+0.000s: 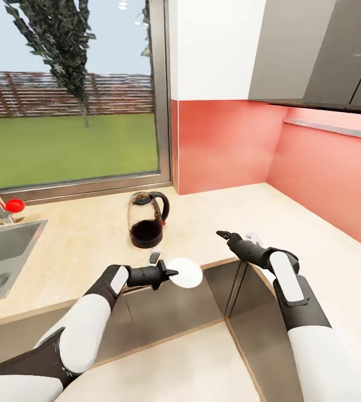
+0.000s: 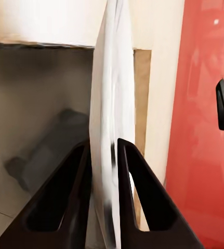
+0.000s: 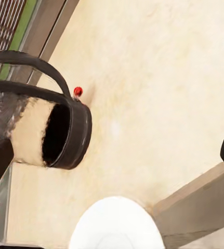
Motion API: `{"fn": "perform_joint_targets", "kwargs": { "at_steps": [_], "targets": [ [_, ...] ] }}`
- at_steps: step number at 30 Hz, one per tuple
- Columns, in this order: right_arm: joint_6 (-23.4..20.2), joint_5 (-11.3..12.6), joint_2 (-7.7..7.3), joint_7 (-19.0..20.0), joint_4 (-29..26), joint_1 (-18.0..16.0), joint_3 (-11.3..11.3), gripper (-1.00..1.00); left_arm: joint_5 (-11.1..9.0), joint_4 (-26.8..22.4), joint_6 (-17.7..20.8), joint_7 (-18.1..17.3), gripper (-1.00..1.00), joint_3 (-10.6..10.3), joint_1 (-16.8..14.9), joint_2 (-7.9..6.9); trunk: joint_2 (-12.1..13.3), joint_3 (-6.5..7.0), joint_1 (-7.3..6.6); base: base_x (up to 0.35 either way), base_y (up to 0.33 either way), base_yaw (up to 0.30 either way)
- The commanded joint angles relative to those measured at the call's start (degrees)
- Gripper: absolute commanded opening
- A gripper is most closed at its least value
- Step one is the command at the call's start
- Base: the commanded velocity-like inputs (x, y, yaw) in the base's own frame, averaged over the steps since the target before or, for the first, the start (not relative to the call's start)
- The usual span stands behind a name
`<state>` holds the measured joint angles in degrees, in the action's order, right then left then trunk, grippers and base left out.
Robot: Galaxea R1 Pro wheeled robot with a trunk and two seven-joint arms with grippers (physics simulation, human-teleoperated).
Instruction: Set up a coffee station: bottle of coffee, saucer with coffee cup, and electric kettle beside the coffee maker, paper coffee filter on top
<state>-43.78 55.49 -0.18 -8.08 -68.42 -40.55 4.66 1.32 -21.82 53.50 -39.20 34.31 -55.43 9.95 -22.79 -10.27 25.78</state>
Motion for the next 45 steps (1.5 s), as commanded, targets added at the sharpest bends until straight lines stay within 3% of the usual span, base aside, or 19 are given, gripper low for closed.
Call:
{"fn": "perform_joint_targets", "kwargs": {
  "at_steps": [1, 16, 19, 23, 24, 26, 28, 30, 31, 32, 34, 36, 37, 40, 41, 45],
  "targets": [
    [-0.23, 0.6, 0.0, -0.54, -0.06, -0.05, 0.02, 1.0, 0.14, -0.09, 0.38, -0.09, -1.0, 0.32, -0.05, 0.05, -0.13, -0.13, 0.0, -0.329, 0.126, 0.0],
    [-0.26, 0.46, 0.11, -0.62, 0.14, -0.05, -0.07, 1.0, 0.2, -0.09, 0.39, -2.55, -1.0, 0.14, 0.83, 0.05, -0.13, -0.13, 0.0, -0.329, 0.128, 0.0],
    [-0.26, 0.46, 0.41, -0.55, 2.31, -0.05, -0.21, 1.0, 0.34, 0.0, 0.3, -3.04, -1.0, -0.02, 1.44, 0.05, -0.13, -0.13, 0.0, -0.319, 0.109, 0.0],
    [-0.26, 0.53, 0.64, -0.41, 9.6, -0.05, -0.38, 1.0, 0.63, -0.42, -0.07, -5.4, -1.0, -0.22, 7.11, -0.22, -0.13, -0.13, 0.0, -0.206, 0.075, 0.0],
    [-0.28, 0.51, 0.65, -0.39, 11.26, -0.05, -0.4, 1.0, 0.78, -0.54, -0.19, -6.65, -1.0, -0.25, 8.87, -1.11, -0.13, -0.13, 0.0, -0.073, 0.026, 0.0],
    [-0.32, 0.39, 0.67, -0.37, 14.89, -0.05, -1.15, 1.0, 1.4, -0.69, -0.43, -9.85, -1.0, -0.46, 12.94, -4.27, -0.13, -0.13, 0.0, -0.031, 0.011, 0.0],
    [-0.34, 0.23, 0.64, -0.37, 18.82, -0.05, -3.79, 1.0, 1.99, -0.74, -0.77, -11.94, -1.0, -1.82, 16.32, -6.85, -0.13, -0.13, 0.0, -0.013, 0.004, 0.0],
    [-0.34, 0.13, 0.63, -0.36, 23.95, -0.05, -8.56, 1.0, 2.25, -0.75, -1.62, -13.92, -1.0, -3.9, 19.7, -9.08, -0.13, -0.13, 0.0, -0.005, 0.002, 0.0],
    [-0.31, 0.1, 0.66, -0.36, 26.68, -0.05, -11.67, 1.0, 2.33, -0.76, -2.46, -14.86, -1.0, -4.73, 21.24, -10.04, -0.13, -0.13, 0.0, -0.003, 0.001, 0.0],
    [-0.22, 0.09, 0.68, -0.36, 30.85, -0.05, -16.99, 1.0, 2.39, -0.73, -4.5, -16.04, -1.0, -5.48, 23.36, -11.2, -0.13, -0.13, 0.0, -0.001, 0.0, 0.0],
    [0.47, 0.16, 0.7, -0.36, 36.81, -0.04, -24.06, 1.0, 2.53, -0.6, -8.12, -16.84, -1.0, -5.95, 26.11, -12.31, -0.13, -0.13, 0.0, 0.0, 0.0, 0.0],
    [3.57, 0.21, 0.73, -0.29, 43.06, -0.01, -29.39, 1.0, 2.65, -0.45, -11.88, -17.17, -1.0, -6.14, 28.73, -13.26, -0.13, -0.13, 0.0, 0.0, 0.0, 0.0],
    [7.16, 0.2, 0.87, -0.17, 47.57, 0.01, -32.29, 1.0, 2.7, -0.3, -14.55, -17.22, -1.0, -6.21, 30.46, -13.75, -0.13, -0.13, 0.0, 0.0, 0.0, 0.0],
    [13.17, -0.08, 1.47, 0.99, 54.48, 0.33, -36.51, 1.0, 2.88, -0.04, -18.91, -17.06, -1.0, -6.25, 32.9, -14.12, -0.13, -0.13, 0.0, 0.0, 0.0, 0.0],
    [16.22, -0.93, 1.66, 2.41, 58.13, 1.02, -39.15, 1.0, 3.33, 0.08, -21.79, -16.87, -1.0, -6.26, 34.25, -14.31, -0.13, -0.13, 0.0, 0.0, 0.0, 0.0],
    [23.71, -7.04, 1.64, 9.51, 63.6, 5.36, -44.8, 1.0, 5.6, 0.27, -29.72, -13.58, -1.0, -6.27, 36.54, -15.29, -0.13, -0.13, 0.0, 0.0, 0.0, 0.0]
  ]
}}
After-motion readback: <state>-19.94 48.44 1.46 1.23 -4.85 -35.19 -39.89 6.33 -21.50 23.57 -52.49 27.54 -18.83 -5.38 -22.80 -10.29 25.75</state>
